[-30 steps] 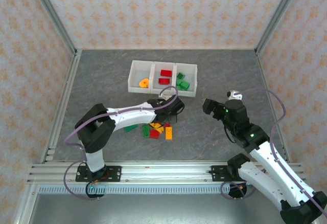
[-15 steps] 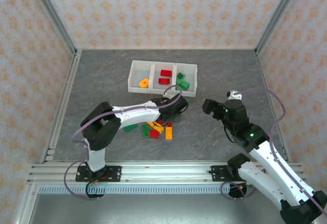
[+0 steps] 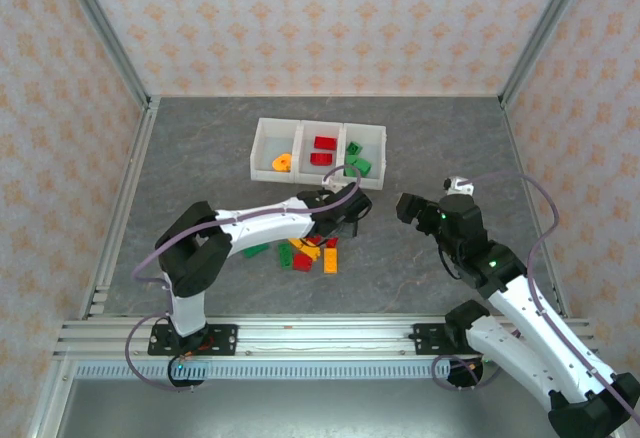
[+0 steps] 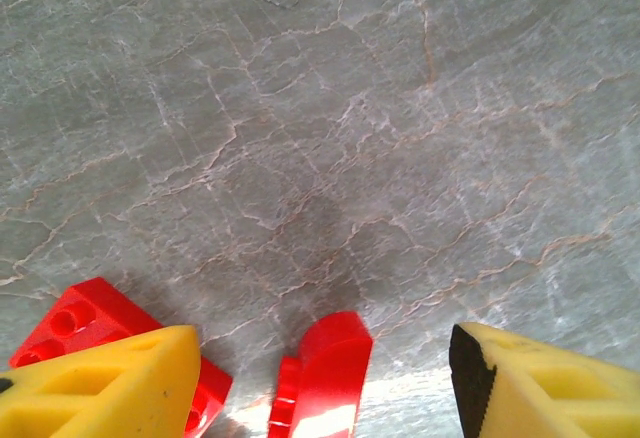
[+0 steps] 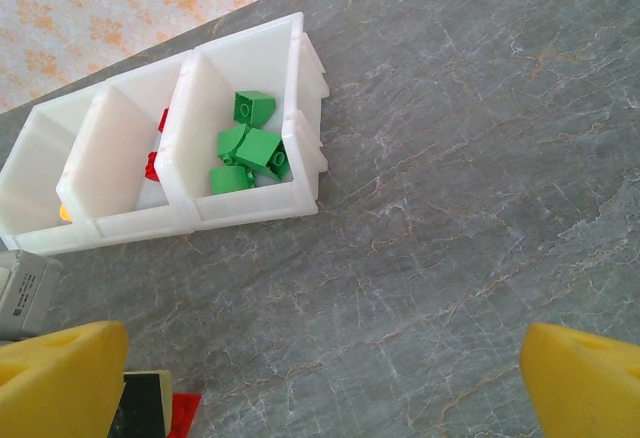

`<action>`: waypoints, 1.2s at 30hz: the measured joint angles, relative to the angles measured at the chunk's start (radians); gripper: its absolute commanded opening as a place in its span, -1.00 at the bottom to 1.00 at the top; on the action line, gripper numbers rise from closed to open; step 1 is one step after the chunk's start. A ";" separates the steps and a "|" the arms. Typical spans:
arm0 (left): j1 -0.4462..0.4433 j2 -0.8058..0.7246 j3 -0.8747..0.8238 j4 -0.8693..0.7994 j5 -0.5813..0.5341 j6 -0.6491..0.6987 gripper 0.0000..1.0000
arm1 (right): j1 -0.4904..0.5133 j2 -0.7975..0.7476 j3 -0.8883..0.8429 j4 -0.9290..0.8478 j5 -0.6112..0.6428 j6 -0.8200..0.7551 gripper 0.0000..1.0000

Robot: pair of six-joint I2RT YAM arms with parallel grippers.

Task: Sort the legos into containers by color
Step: Pick up the lego from the center of the table.

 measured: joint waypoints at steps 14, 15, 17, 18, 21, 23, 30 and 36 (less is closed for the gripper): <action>0.000 0.026 0.000 -0.030 0.007 0.063 -0.05 | 0.000 0.000 0.000 0.000 0.003 0.000 0.99; 0.000 0.034 0.000 -0.031 0.007 0.063 -0.05 | 0.000 0.000 0.000 0.000 0.003 0.000 0.99; 0.000 0.050 0.000 -0.032 0.007 0.062 -0.05 | 0.000 0.001 0.000 0.000 0.003 0.000 0.99; 0.000 0.055 0.005 -0.029 0.007 0.063 -0.05 | 0.000 0.001 0.000 0.000 0.003 0.000 0.99; -0.003 0.058 0.012 -0.031 0.007 0.063 -0.05 | 0.000 0.002 0.000 0.000 0.003 0.000 0.99; -0.003 0.063 0.014 -0.031 0.007 0.063 -0.05 | 0.000 0.002 0.000 0.000 0.003 0.000 0.99; -0.004 0.077 0.027 -0.025 0.029 0.074 0.06 | 0.000 0.002 0.000 0.000 0.003 0.000 0.99; -0.004 0.090 0.012 -0.033 0.037 0.081 0.33 | 0.000 0.002 0.000 0.000 0.003 0.000 1.00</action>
